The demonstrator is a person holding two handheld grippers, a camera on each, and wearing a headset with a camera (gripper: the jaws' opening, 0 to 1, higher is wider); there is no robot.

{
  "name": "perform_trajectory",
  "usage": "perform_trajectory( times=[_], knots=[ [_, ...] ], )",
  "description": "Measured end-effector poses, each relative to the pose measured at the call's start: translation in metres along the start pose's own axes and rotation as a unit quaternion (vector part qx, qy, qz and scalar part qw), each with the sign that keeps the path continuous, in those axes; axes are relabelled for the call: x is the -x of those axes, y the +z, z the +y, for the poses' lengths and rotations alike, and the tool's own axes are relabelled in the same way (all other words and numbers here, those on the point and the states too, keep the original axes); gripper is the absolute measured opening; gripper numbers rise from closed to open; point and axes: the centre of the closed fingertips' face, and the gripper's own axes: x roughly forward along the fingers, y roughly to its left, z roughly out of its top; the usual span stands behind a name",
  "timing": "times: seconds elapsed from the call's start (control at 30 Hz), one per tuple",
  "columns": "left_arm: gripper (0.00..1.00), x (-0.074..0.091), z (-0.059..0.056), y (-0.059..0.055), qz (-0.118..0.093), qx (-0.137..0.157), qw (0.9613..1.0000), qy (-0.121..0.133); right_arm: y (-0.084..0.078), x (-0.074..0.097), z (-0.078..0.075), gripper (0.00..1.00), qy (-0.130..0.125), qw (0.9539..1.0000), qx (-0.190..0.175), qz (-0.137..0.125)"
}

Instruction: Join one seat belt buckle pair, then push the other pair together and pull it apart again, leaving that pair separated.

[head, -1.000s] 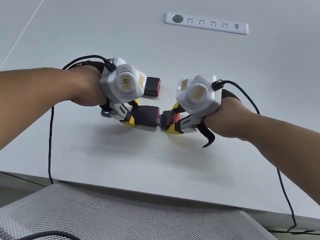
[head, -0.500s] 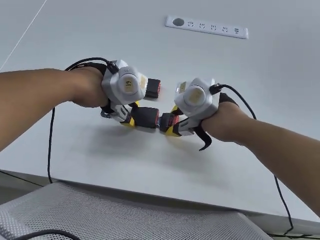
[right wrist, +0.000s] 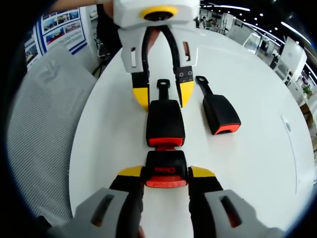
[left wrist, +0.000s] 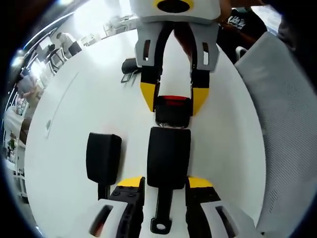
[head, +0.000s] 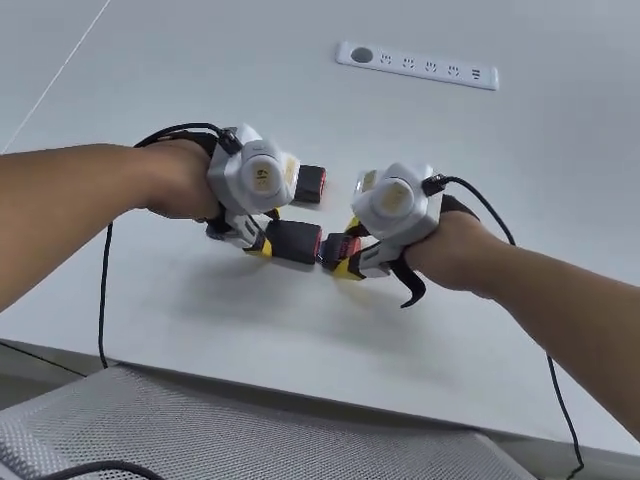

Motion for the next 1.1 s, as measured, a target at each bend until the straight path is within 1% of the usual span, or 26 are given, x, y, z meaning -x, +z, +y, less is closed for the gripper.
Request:
perform_trajectory(
  times=[0.13, 0.17, 0.23, 0.27, 0.33, 0.37, 0.4, 0.43, 0.47, 0.5, 0.57, 0.7, 0.73, 0.77, 0.87, 0.93, 0.97, 1.03, 1.07, 1.1],
  knots=[
    [0.35, 0.011, 0.007, -0.001, -0.012, 0.007, 0.9998, 0.012, 0.006, 0.011, 0.004, 0.32, 0.005, 0.9999, 0.007, -0.008],
    [0.35, 0.014, 0.007, 0.000, -0.015, 0.010, 0.9998, 0.013, 0.006, 0.013, 0.004, 0.32, 0.005, 0.9999, 0.008, -0.008],
    [0.34, 0.021, 0.012, 0.001, -0.023, 0.018, 0.9993, 0.023, 0.004, 0.014, 0.000, 0.33, 0.004, 0.9999, 0.010, -0.011],
    [0.34, 0.024, 0.015, 0.001, -0.028, 0.025, 0.9989, 0.028, 0.004, 0.017, -0.002, 0.33, 0.000, 0.9999, 0.011, -0.011],
    [0.34, 0.027, 0.020, 0.000, -0.028, 0.047, 0.9980, 0.032, 0.002, 0.020, -0.008, 0.37, -0.014, 0.9995, 0.025, -0.009],
    [0.34, 0.026, 0.026, -0.002, -0.029, 0.053, 0.9976, 0.034, 0.000, 0.020, -0.007, 0.36, -0.010, 0.9996, 0.025, -0.007],
    [0.34, 0.026, 0.030, -0.002, -0.030, 0.049, 0.9977, 0.036, -0.003, 0.022, -0.009, 0.36, -0.008, 0.9996, 0.025, -0.005],
    [0.35, 0.026, 0.038, -0.002, -0.033, 0.046, 0.9974, 0.043, -0.004, 0.023, -0.011, 0.36, -0.011, 0.9996, 0.024, -0.004],
    [0.36, 0.027, 0.042, -0.001, -0.036, 0.046, 0.9971, 0.048, -0.006, 0.025, -0.013, 0.36, -0.014, 0.9996, 0.023, -0.002],
    [0.37, 0.030, 0.046, 0.003, -0.038, 0.048, 0.9967, 0.053, -0.009, 0.027, -0.016, 0.35, -0.016, 0.9996, 0.021, 0.000],
    [0.38, 0.031, 0.054, 0.006, -0.042, 0.045, 0.9964, 0.060, -0.014, 0.032, -0.023, 0.35, -0.023, 0.9996, 0.017, 0.002],
    [0.40, 0.026, 0.066, 0.009, -0.042, 0.040, 0.9961, 0.066, -0.024, 0.043, -0.037, 0.34, -0.034, 0.9994, 0.003, 0.003],
    [0.40, 0.025, 0.068, 0.009, -0.042, 0.037, 0.9962, 0.067, -0.027, 0.046, -0.041, 0.34, -0.038, 0.9993, 0.000, 0.005],
    [0.41, 0.026, 0.067, 0.011, -0.042, 0.033, 0.9962, 0.068, -0.029, 0.048, -0.044, 0.34, -0.040, 0.9992, -0.001, 0.006],
    [0.42, 0.025, 0.073, 0.014, -0.043, 0.031, 0.9962, 0.069, -0.043, 0.056, -0.054, 0.34, -0.045, 0.9988, -0.005, 0.015],
    [0.42, 0.021, 0.084, 0.015, -0.042, 0.028, 0.9963, 0.069, -0.054, 0.061, -0.063, 0.34, -0.052, 0.9983, -0.009, 0.024],
    [0.42, 0.020, 0.085, 0.015, -0.041, 0.027, 0.9964, 0.069, -0.058, 0.063, -0.066, 0.34, -0.054, 0.9981, -0.012, 0.026],
    [0.42, 0.015, 0.095, 0.013, -0.041, 0.024, 0.9965, 0.069, -0.067, 0.068, -0.074, 0.34, -0.060, 0.9976, -0.016, 0.031],
    [0.42, 0.013, 0.097, 0.013, -0.040, 0.022, 0.9967, 0.068, -0.072, 0.070, -0.077, 0.34, -0.063, 0.9973, -0.018, 0.034],
    [0.42, 0.014, 0.093, 0.012, -0.039, 0.020, 0.9969, 0.066, -0.076, 0.073, -0.081, 0.34, -0.065, 0.9970, -0.022, 0.035]
  ],
)
